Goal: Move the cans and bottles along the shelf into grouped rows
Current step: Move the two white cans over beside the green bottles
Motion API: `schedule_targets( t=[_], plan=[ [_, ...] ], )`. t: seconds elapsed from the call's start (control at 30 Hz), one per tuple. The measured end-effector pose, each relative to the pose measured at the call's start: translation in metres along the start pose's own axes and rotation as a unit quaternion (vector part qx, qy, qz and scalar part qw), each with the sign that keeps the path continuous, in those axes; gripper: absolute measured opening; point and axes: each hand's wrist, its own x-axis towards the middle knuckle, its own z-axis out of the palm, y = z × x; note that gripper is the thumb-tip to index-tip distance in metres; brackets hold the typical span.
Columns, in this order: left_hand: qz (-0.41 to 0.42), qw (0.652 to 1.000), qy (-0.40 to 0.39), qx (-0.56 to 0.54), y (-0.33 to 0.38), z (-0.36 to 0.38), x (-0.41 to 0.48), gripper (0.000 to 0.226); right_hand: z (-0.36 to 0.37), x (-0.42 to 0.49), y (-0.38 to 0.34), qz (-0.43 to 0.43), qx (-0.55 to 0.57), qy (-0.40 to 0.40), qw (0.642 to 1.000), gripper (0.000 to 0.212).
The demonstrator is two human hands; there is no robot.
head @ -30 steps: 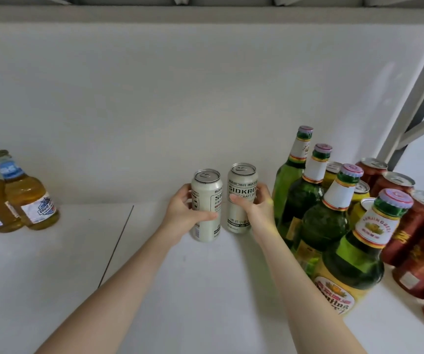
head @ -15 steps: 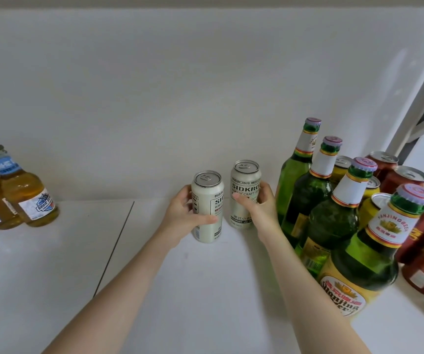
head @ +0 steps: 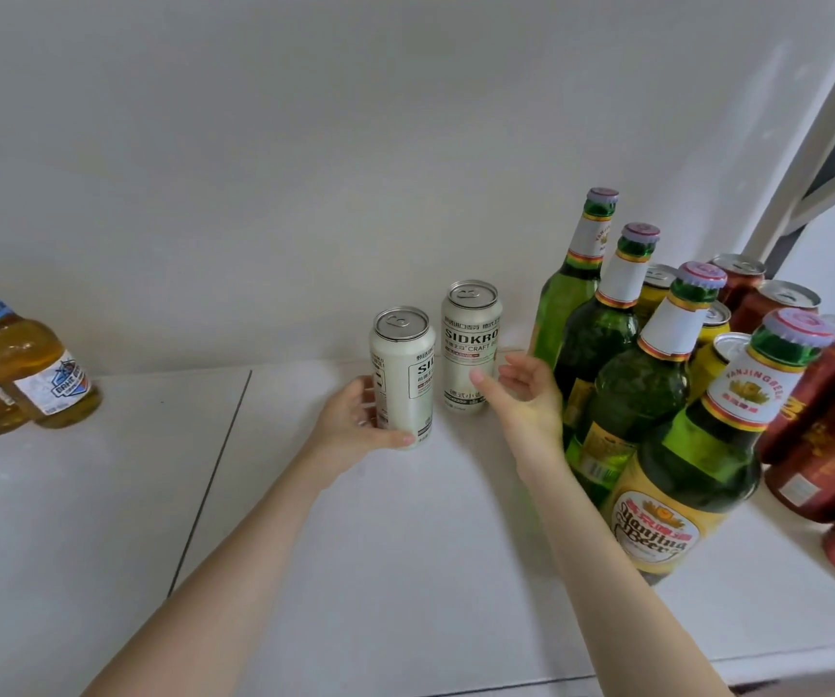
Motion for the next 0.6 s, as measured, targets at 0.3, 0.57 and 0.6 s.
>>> schedule_targets(
  t=[0.3, 0.57, 0.6],
  plan=[
    [-0.003, 0.999, -0.038, -0.019, 0.005, 0.030, -0.027, 0.072, -0.013, -0.029, -0.015, -0.018, 0.026, -0.141, 0.989, 0.065],
    [-0.016, 0.997, -0.055, -0.045, 0.006, 0.061, -0.044, 0.070, -0.036, -0.044, -0.015, -0.039, -0.002, -0.179, 0.983, 0.072],
    [-0.017, 0.997, -0.058, -0.045, 0.006, 0.065, -0.045, 0.069, -0.039, -0.046, -0.014, -0.037, -0.001, -0.174, 0.984, 0.072]
  ],
)
